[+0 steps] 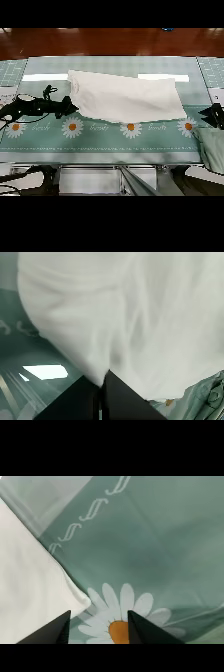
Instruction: Fold the shirts.
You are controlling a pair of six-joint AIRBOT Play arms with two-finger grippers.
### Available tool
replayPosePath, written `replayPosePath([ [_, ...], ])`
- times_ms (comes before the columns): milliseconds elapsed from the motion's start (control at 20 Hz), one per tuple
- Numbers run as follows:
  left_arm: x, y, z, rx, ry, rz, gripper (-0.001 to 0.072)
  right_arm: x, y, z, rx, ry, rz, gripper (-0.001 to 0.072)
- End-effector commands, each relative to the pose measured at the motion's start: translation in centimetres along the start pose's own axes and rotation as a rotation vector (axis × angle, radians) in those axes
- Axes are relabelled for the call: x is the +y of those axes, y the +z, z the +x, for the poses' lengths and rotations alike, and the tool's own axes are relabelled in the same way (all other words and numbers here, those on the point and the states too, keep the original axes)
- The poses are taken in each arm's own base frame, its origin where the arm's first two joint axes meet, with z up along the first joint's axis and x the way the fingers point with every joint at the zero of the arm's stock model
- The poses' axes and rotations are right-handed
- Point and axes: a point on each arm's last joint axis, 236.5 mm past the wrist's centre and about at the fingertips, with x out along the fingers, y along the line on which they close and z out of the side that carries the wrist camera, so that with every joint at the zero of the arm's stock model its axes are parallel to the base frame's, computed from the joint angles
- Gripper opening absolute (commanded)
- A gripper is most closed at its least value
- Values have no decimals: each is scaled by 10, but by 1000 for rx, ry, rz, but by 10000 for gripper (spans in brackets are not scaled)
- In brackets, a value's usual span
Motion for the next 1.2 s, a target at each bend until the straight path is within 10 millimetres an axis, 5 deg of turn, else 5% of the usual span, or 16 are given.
replayPosePath([
  [0, -13, 5, -3, -2, -21, 50, 22, -6, -24, 15, 138, 21, 37, 414],
  [200, -16, 9, -4, -9, -25, 58, 23, 1, -27, 34, 180, 43, 41, 414],
  [550, -16, 9, -4, -10, -25, 58, 23, 71, -36, 91, 275, 95, -80, 411],
  [600, -16, 9, -4, -10, -25, 58, 23, 80, -31, 97, 249, 85, -116, 338],
  [700, -19, 12, -6, -17, -29, 64, 23, 102, -26, 103, 224, 86, -184, 64],
  [750, -25, 16, -11, -26, -40, 80, 23, 121, -25, 100, 224, 116, -226, 22],
  [900, -80, 52, -61, -160, -112, 207, 23, 187, -5, 58, 119, 172, -408, 21],
  [1050, -168, 90, -164, -387, -222, 371, 22, 283, 29, -47, -166, 255, -569, 21],
  [1150, -225, 94, -241, -522, -267, 499, 22, 339, 30, -130, -360, 323, -672, 21],
])
